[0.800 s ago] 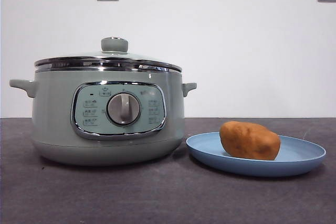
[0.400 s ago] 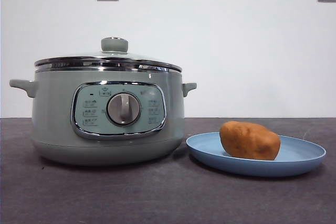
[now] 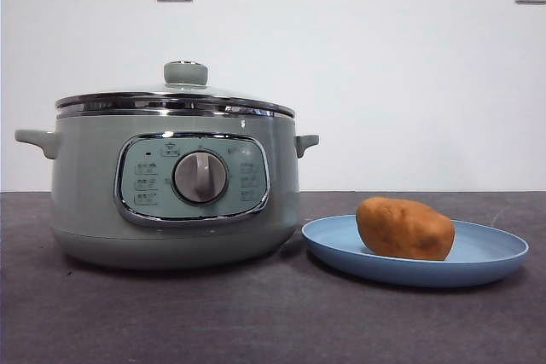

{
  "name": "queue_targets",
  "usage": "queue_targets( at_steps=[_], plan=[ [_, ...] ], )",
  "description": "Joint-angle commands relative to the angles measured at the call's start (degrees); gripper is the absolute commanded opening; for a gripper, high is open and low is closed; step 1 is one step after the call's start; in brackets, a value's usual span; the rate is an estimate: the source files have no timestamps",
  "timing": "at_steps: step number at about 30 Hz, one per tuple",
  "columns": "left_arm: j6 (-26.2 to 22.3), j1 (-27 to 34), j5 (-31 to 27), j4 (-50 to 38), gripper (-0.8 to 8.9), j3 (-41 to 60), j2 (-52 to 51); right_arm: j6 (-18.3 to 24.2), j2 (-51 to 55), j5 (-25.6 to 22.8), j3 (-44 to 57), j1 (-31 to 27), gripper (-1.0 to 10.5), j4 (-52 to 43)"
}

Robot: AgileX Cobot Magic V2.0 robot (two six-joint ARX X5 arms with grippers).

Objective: Take the potato out from the steamer,put the potato on the plate,close the lid

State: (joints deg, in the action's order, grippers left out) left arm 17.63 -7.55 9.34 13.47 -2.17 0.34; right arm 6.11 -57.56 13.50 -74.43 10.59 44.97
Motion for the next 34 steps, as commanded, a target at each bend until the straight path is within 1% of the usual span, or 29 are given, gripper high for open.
queue_targets(
  at_steps=[1, 2, 4, 6, 9, 11, 15, 19, 21, 25, 29, 34],
  plan=[
    [0.2, 0.2, -0.26, 0.02, -0.03, 0.74, -0.17, 0.04, 2.89, 0.09, 4.83, -2.97, 0.0, -0.48],
    [0.2, 0.2, -0.24, 0.02, -0.03, 0.74, -0.17, -0.74, 4.48, 0.0, 7.13, -3.91, 0.0, -1.36],
    [0.2, 0.2, -0.26, 0.02, -0.03, 0.74, -0.17, -1.79, 8.79, 0.02, 14.16, -6.08, 0.0, -6.54],
    [0.2, 0.2, -0.24, 0.02, -0.03, 0.74, -0.17, -2.01, 14.12, 0.04, 23.15, -7.87, 0.0, -14.58],
    [0.2, 0.2, -0.24, 0.02, -0.03, 0.74, -0.17, -2.01, 22.49, 0.0, 35.67, -9.33, 0.0, -22.82],
    [0.2, 0.2, -0.26, 0.02, -0.03, 0.74, -0.17, -2.38, 27.71, -0.04, 42.01, -10.08, 0.0, -24.48],
    [0.2, 0.2, -0.24, 0.02, -0.03, 0.74, -0.17, -6.1, 39.69, -0.11, 54.42, -12.24, 0.0, -26.99],
    [0.2, 0.2, -0.24, 0.02, -0.03, 0.74, -0.17, -9.29, 49.31, -0.13, 63.76, -12.79, 0.0, -30.29],
    [0.2, 0.2, -0.24, 0.02, -0.03, 0.74, -0.17, -9.9, 53.05, -0.07, 67.32, -12.79, 0.0, -31.67],
    [0.2, 0.2, -0.24, 0.02, -0.03, 0.74, -0.17, -11.3, 57.0, -0.09, 71.19, -12.79, 0.0, -33.24],
    [0.2, 0.2, -0.24, 0.02, -0.03, 0.74, -0.17, -11.28, 57.51, -0.11, 73.9, -12.72, 0.0, -38.07],
    [0.2, 0.2, -0.24, 0.02, -0.03, 0.74, -0.17, -11.28, 57.51, -0.11, 74.12, -12.66, 0.0, -38.23]
  ],
)
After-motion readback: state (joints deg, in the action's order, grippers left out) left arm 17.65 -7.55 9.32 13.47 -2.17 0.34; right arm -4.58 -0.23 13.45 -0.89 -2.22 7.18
